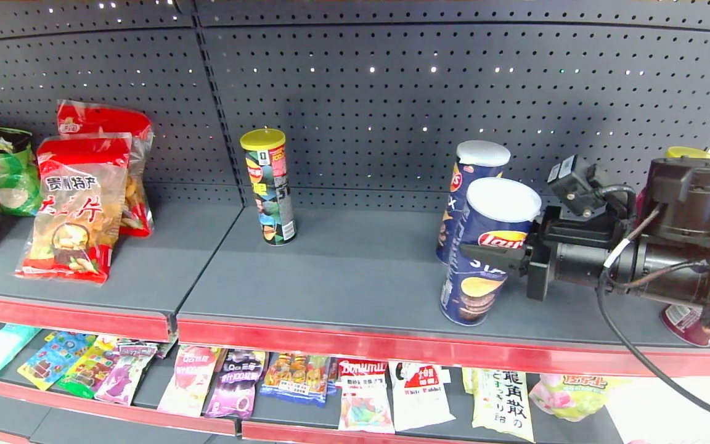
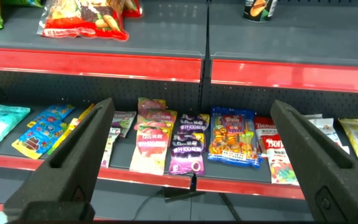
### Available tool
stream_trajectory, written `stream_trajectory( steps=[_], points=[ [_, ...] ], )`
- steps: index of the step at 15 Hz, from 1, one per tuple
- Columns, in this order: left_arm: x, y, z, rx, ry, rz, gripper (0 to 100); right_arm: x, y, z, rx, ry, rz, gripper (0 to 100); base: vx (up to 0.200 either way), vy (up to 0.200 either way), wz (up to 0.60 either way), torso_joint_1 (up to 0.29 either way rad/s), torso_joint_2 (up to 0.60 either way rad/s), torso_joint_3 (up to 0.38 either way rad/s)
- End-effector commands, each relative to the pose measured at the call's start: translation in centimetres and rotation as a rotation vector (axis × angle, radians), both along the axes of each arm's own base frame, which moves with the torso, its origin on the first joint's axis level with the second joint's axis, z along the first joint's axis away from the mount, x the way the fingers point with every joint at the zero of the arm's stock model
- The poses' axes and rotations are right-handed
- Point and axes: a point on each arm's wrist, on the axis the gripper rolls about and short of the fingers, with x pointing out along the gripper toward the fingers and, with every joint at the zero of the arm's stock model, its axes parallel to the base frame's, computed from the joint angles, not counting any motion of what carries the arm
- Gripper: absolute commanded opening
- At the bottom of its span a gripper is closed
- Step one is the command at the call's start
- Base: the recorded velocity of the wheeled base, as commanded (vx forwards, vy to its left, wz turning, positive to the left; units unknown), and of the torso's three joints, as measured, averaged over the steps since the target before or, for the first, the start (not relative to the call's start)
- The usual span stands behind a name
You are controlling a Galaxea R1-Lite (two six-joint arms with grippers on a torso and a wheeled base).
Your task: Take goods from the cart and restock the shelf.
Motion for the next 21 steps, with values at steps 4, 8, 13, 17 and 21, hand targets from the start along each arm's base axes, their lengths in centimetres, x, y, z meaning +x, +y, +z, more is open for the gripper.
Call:
stream_trajectory(
  steps=[4,8,13,17,21],
  points=[
    [0.0,0.0,0.0,0.000,0.001,0.000,100,0.4,-0.2,0.0,-0.002,0.008,-0.009,0,0.000,0.000,0.00,0.000,0.00,0.000],
    [0.0,0.0,0.0,0.000,0.001,0.000,100,-0.6,-0.5,0.2,-0.021,0.051,-0.040,0,0.000,0.000,0.00,0.000,0.00,0.000],
    [0.0,0.0,0.0,0.000,0.000,0.000,100,-0.4,0.0,0.0,-0.020,0.075,-0.116,0,0.000,0.000,0.00,0.000,0.00,0.000],
    [0.0,0.0,0.0,0.000,0.000,0.000,100,-0.7,0.9,0.0,0.009,0.108,-0.121,0,0.000,0.000,0.00,0.000,0.00,0.000],
    [0.0,0.0,0.0,0.000,0.001,0.000,100,-0.8,1.0,-0.1,0.006,0.111,-0.118,0,0.000,0.000,0.00,0.000,0.00,0.000]
  ],
)
